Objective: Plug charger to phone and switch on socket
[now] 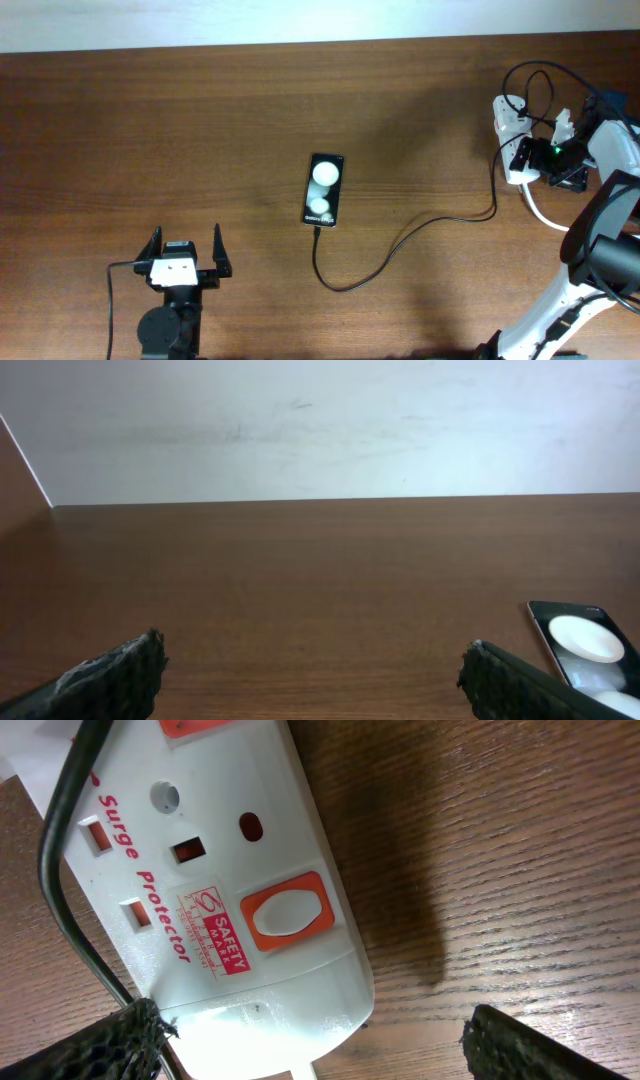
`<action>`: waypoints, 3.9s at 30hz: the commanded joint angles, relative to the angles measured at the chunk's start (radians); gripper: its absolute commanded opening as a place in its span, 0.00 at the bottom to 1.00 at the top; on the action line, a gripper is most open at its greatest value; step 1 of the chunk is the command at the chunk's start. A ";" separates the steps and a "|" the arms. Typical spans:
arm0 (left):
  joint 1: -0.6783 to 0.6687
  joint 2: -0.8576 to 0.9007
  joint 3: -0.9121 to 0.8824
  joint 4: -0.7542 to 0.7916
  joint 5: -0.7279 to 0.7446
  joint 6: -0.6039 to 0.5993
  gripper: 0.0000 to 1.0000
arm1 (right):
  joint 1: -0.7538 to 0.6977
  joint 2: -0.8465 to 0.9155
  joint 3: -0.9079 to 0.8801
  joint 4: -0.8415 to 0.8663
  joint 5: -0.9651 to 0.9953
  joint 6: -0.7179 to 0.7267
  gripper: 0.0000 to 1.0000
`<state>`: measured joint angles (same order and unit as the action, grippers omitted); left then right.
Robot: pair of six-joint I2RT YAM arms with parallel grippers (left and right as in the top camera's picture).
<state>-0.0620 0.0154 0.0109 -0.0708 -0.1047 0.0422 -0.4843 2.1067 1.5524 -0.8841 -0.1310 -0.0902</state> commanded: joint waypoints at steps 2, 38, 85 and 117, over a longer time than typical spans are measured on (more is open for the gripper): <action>0.007 -0.010 -0.002 -0.006 0.010 0.016 0.99 | 0.000 0.021 0.000 0.003 0.035 -0.011 0.99; 0.007 -0.010 -0.002 -0.006 0.010 0.016 0.99 | 0.000 -0.121 0.000 0.007 0.035 -0.011 0.99; 0.007 -0.010 -0.002 -0.006 0.011 0.016 0.99 | 0.510 -0.994 -1.049 0.571 0.068 -0.010 0.99; 0.007 -0.010 -0.002 -0.006 0.010 0.016 0.99 | 0.510 -1.172 -1.432 1.225 -0.076 -0.010 0.99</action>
<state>-0.0593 0.0135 0.0113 -0.0715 -0.1013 0.0425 0.0212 0.9596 0.1303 0.3370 -0.1978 -0.0944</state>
